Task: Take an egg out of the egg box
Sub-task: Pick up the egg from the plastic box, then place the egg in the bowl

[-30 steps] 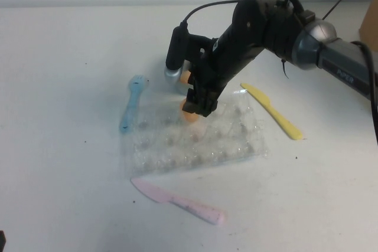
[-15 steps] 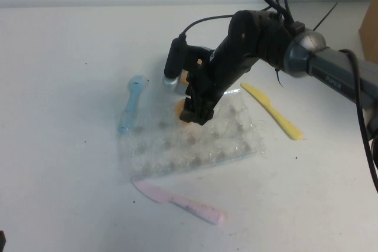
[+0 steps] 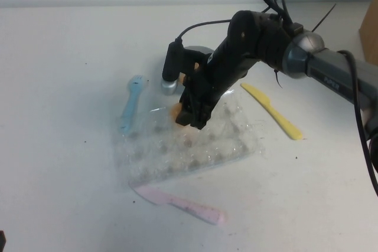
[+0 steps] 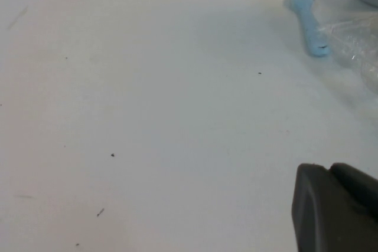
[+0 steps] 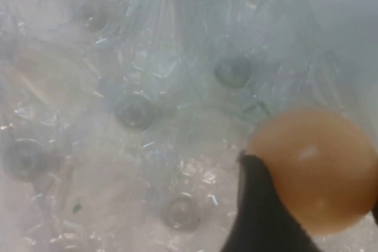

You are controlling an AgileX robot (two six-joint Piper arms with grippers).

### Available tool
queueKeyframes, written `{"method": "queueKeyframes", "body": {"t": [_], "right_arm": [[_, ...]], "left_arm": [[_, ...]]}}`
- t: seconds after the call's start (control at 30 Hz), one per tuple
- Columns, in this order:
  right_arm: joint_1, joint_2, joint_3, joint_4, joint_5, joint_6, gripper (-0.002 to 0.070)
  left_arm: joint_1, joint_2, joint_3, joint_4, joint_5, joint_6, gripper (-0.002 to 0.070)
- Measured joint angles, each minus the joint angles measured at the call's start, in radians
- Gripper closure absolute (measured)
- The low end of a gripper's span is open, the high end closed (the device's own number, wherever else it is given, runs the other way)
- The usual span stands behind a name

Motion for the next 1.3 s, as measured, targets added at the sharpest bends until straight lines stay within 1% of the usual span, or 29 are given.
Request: {"method": "queueKeyframes", "body": {"t": [0.13,0.3,0.47,0.57,0.73,0.83,1.0,1.17,1.23,1.3], "right_arm": [[0.0,0.004,-0.033,0.003,0.023,-0.004,0.0341],[0.0,0.004,-0.143,0.003,0.086,-0.002,0.0341],[0.0,0.004,-0.271,-0.008,0.158,0.064,0.0341],[0.0,0.004,-0.331,-0.065,0.161,0.113,0.0341],[-0.016,0.006,-0.349,-0.183,0.074,0.288,0.0341],[-0.044,0.021,-0.353,-0.206,0.017,0.364,0.0341],[-0.077,0.083,-0.354,-0.202,-0.075,0.405,0.0341],[-0.079,0.13,-0.354,-0.136,-0.131,0.41,0.0337],[-0.079,0.14,-0.354,-0.115,-0.145,0.41,0.032],[-0.079,0.149,-0.354,-0.106,-0.152,0.41,0.027]], "left_arm": [[0.0,0.0,0.0,0.0,0.0,0.0,0.068],[0.0,0.0,0.0,0.0,0.0,0.0,0.068],[0.0,0.0,0.0,0.0,0.0,0.0,0.068],[0.0,0.0,0.0,0.0,0.0,0.0,0.068],[0.0,0.0,0.0,0.0,0.0,0.0,0.068],[0.0,0.0,0.0,0.0,0.0,0.0,0.068],[0.0,0.0,0.0,0.0,0.0,0.0,0.068],[0.0,0.0,0.0,0.0,0.0,0.0,0.068],[0.0,0.0,0.0,0.0,0.0,0.0,0.068],[0.0,0.0,0.0,0.0,0.0,0.0,0.068]]}}
